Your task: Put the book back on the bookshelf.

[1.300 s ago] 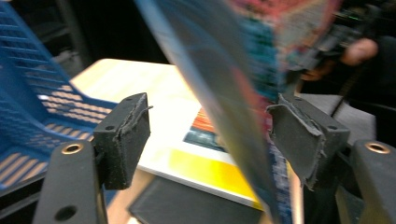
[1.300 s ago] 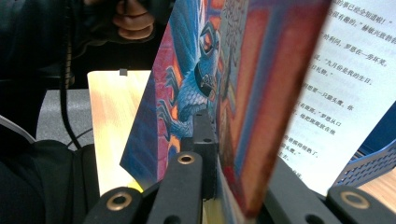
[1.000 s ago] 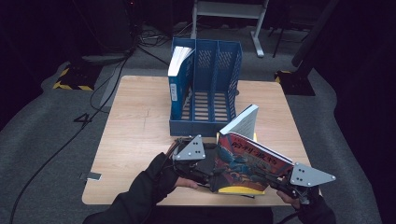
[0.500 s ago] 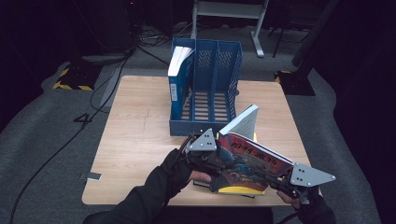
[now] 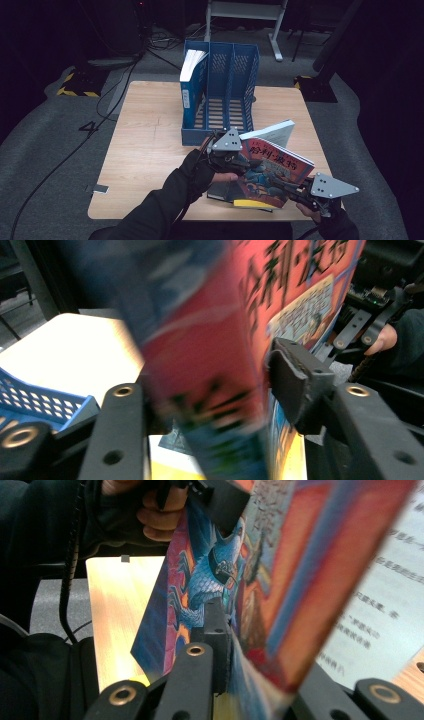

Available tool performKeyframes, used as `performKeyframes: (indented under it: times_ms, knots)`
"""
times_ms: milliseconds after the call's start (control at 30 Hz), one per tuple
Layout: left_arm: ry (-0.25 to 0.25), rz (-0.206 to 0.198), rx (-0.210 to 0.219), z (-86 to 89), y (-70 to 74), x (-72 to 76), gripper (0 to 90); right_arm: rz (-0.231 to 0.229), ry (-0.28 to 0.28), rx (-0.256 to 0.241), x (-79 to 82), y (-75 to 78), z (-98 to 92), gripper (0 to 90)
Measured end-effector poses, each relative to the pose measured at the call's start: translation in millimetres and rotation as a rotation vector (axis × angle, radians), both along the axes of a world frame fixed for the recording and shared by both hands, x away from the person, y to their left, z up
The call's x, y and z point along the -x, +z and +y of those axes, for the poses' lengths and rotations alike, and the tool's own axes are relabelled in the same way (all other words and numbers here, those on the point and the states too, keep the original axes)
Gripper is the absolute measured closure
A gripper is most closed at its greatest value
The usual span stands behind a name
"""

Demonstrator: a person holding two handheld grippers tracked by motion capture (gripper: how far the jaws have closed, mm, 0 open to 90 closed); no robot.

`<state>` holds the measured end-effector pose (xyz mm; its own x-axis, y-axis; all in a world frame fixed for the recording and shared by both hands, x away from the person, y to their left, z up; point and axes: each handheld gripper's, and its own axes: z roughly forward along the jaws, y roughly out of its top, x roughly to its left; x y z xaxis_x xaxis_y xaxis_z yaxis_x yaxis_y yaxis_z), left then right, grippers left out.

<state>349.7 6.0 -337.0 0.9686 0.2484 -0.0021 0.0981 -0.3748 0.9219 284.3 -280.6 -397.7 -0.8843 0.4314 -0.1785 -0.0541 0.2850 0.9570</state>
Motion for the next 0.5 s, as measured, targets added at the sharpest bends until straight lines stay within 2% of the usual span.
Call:
performKeyframes:
  times_ms: [33, 167, 300, 500]
  knots:
    - [0.001, -0.006, -0.009, -1.5, 2.1, -0.1, 50.1, 0.000, 0.000, 0.000, 0.0, 0.0, 0.0, 83.6]
    - [-0.009, -0.010, -0.022, -3.9, 5.6, -2.0, 62.4, 0.004, -0.023, -0.010, -1.9, -3.0, -1.0, 79.7]
    - [-0.013, -0.002, -0.017, -3.6, 6.1, -2.5, 64.8, -0.002, -0.038, -0.004, -1.8, -3.5, -0.9, 76.8]
    - [-0.025, -0.020, -0.011, 1.2, 7.0, 2.0, 70.3, 0.002, -0.078, -0.016, -3.0, -3.2, -8.2, 66.8]
